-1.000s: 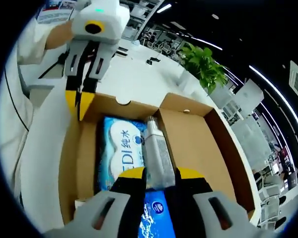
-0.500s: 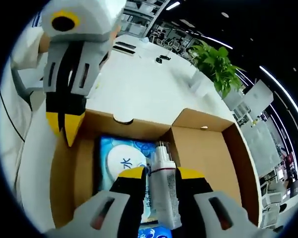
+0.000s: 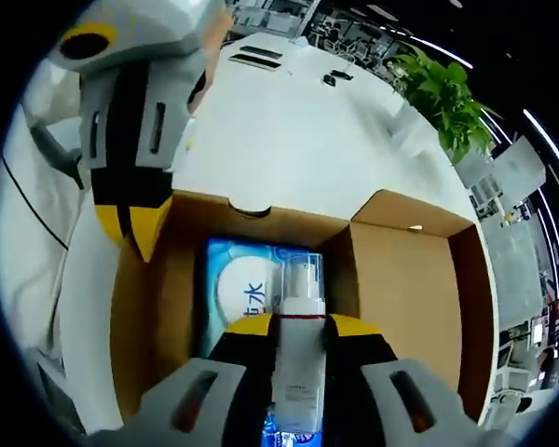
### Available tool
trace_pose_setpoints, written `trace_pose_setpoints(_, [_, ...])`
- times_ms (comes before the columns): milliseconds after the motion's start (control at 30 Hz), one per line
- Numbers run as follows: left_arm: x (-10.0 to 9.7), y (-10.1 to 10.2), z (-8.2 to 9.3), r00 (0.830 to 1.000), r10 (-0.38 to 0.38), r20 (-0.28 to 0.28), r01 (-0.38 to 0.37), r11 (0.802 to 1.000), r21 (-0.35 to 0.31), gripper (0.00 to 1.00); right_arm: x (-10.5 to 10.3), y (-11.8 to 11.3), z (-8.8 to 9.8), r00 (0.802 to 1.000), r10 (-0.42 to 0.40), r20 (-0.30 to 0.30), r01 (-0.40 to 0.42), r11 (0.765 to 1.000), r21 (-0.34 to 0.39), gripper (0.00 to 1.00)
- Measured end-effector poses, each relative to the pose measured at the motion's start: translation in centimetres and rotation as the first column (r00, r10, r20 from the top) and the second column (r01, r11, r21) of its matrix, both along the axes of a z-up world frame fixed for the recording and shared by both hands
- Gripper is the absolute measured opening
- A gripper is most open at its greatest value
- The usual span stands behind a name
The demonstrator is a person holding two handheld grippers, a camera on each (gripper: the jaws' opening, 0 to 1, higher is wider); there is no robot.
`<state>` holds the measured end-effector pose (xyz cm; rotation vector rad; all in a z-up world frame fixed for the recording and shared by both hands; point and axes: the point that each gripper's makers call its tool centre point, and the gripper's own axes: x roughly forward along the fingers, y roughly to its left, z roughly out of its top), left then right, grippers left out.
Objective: Operate the shoe box by opening the lid, removing the specified soft item, and placing it in the target area until the item is outside and the box remains undamaged.
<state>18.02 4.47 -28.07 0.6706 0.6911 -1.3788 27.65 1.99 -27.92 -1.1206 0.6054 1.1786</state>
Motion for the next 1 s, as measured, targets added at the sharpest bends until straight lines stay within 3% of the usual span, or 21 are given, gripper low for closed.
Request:
trace_pose_setpoints(33, [0.0,0.0,0.0,1.000,0.000,0.000,0.000,1.000,0.000,0.02,0.1,0.7,0.4,1.000,0.020,0.015,-0.020,0.999,0.042,0.21])
trace_pose_setpoints(200, [0.1,0.0,0.0,1.000,0.001,0.003,-0.001,1.000,0.002,0.03,0.3,1.1,1.0,1.000,-0.001,0.022,0.000,0.999,0.045,0.28])
trace_pose_setpoints(467, [0.0,0.0,0.0,1.000,0.001,0.002,-0.001,1.000,0.001,0.03,1.0,2.0,0.5,1.000,-0.014,-0.017,0.015,0.999,0.036,0.23])
trace_pose_setpoints(600, [0.0,0.1,0.0,1.000,-0.002,0.002,0.002,1.000,0.000,0.02,0.9,1.8,0.2,0.996,-0.045,-0.076,0.046,0.999,0.007,0.22])
trace_pose_setpoints(833, [0.0,0.1,0.0,1.000,-0.009,0.000,0.009,1.000,-0.004,0.02,-0.2,0.8,0.0,0.991,-0.071,-0.112,0.065,0.996,-0.064,0.22])
trace_pose_setpoints(900, [0.1,0.0,0.0,1.000,-0.006,0.000,0.006,1.000,0.000,0.02,-0.6,0.3,-0.2,0.975,-0.115,-0.189,0.102,0.992,-0.080,0.22])
trace_pose_setpoints(1000, [0.1,0.0,0.0,1.000,-0.001,0.003,0.001,1.000,0.000,0.03,-0.6,0.1,-0.4,0.962,-0.123,-0.243,0.109,0.992,-0.070,0.21])
